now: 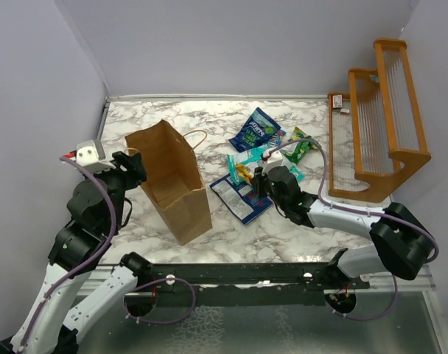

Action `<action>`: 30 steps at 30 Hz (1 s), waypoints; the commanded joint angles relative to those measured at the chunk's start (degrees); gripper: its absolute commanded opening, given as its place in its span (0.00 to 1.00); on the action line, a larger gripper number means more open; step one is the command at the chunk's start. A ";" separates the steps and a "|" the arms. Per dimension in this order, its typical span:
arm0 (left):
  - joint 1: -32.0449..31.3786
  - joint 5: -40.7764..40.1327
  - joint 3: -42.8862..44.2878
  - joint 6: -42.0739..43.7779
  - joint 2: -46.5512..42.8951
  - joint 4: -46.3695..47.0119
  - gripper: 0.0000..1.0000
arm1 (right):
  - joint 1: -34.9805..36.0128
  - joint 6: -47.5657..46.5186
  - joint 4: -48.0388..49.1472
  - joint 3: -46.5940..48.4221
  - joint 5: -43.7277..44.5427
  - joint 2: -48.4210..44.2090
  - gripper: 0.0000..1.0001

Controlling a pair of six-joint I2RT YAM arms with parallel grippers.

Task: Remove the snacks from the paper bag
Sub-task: Place the snack at the center of the board, then reset both arms

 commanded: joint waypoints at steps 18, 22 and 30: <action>0.09 7.79 19.72 5.98 4.74 0.67 0.78 | -0.16 1.03 -22.49 21.43 8.42 -17.36 0.99; 0.05 8.84 23.81 7.74 5.97 1.86 0.78 | -0.15 -5.41 -20.25 25.71 6.05 -28.93 0.99; 0.02 8.60 20.49 5.92 3.39 3.86 0.77 | -0.16 -13.34 -14.19 32.11 1.82 -39.47 0.99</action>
